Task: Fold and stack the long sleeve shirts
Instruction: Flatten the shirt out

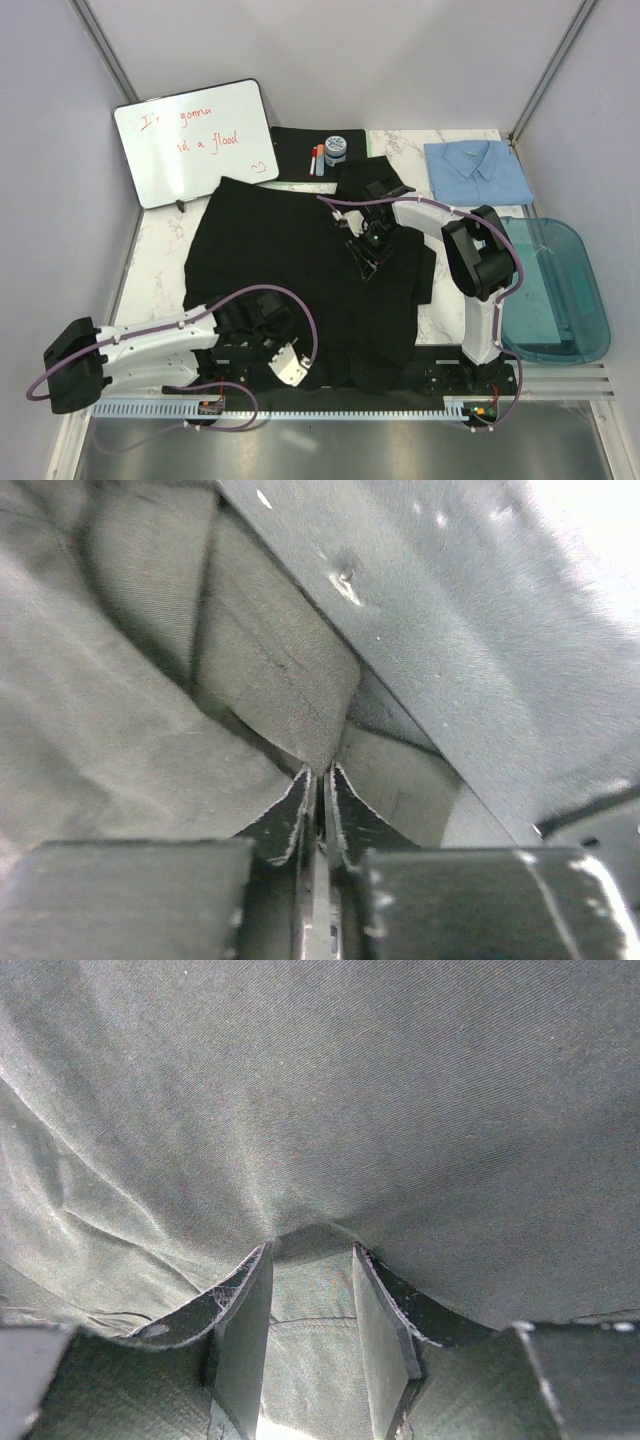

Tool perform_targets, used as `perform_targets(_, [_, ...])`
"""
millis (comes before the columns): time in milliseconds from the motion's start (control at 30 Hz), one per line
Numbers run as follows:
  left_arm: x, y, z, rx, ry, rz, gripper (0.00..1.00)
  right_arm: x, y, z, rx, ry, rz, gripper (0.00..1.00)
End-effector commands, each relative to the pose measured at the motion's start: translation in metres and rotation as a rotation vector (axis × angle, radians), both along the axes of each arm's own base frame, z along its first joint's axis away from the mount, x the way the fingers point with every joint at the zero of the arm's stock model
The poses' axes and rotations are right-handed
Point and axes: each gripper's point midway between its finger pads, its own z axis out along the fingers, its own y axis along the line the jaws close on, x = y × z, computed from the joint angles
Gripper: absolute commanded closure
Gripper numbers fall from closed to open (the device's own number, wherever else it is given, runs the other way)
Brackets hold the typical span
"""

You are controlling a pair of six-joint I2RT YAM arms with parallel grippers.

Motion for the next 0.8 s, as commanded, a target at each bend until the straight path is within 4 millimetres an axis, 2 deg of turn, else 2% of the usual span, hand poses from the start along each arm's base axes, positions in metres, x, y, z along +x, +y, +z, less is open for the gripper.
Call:
perform_targets(0, [-0.014,-0.037,0.064,-0.195,0.054,-0.108,0.98,0.035,-0.001,-0.018,-0.038,-0.11,-0.01,0.54])
perform_targets(33, [-0.024,-0.051,0.09,-0.272,0.092,-0.153,0.98,0.036,0.0,-0.018,-0.036,-0.112,-0.016,0.54])
perform_targets(100, [-0.037,-0.056,0.115,-0.323,0.143,-0.186,0.98,0.039,0.0,-0.016,-0.032,-0.116,-0.025,0.54])
perform_targets(133, [-0.046,-0.065,0.139,-0.387,0.172,-0.231,0.98,0.04,0.002,-0.015,-0.031,-0.117,-0.028,0.54])
perform_targets(200, [-0.055,-0.068,0.155,-0.409,0.206,-0.253,0.98,0.043,0.003,-0.015,-0.03,-0.119,-0.038,0.54])
perform_targets(233, [-0.058,-0.075,0.175,-0.452,0.219,-0.266,0.98,0.044,0.002,-0.014,-0.034,-0.124,-0.04,0.54])
perform_targets(267, [-0.06,-0.079,0.185,-0.468,0.238,-0.26,0.98,0.046,0.002,-0.013,-0.036,-0.129,-0.044,0.54])
perform_targets(300, [-0.06,-0.089,0.21,-0.507,0.264,-0.234,0.98,0.048,0.002,-0.013,-0.038,-0.133,-0.047,0.53])
perform_targets(367, [-0.066,-0.101,0.242,-0.559,0.333,-0.224,0.98,0.049,0.0,-0.013,-0.049,-0.14,-0.051,0.54])
perform_targets(400, [-0.066,-0.111,0.273,-0.603,0.361,-0.205,0.98,0.05,0.0,-0.013,-0.052,-0.142,-0.053,0.53])
perform_targets(467, [-0.076,-0.118,0.308,-0.667,0.427,-0.224,0.98,0.052,-0.002,-0.015,-0.063,-0.149,-0.055,0.53])
perform_targets(500, [-0.08,-0.124,0.334,-0.718,0.445,-0.261,0.98,0.052,-0.003,-0.015,-0.065,-0.149,-0.056,0.53])
perform_targets(567, [-0.082,-0.131,0.356,-0.751,0.506,-0.223,0.98,0.054,-0.003,-0.017,-0.07,-0.149,-0.058,0.53])
perform_targets(600, [-0.083,-0.135,0.377,-0.801,0.509,-0.243,0.98,0.054,-0.002,-0.016,-0.069,-0.151,-0.055,0.53])
perform_targets(700, [-0.083,-0.15,0.399,-0.833,0.623,-0.162,0.98,0.056,-0.005,-0.016,-0.08,-0.161,-0.056,0.53])
perform_targets(767, [-0.084,-0.154,0.401,-0.803,0.743,-0.052,0.98,0.056,-0.006,-0.016,-0.084,-0.163,-0.057,0.53])
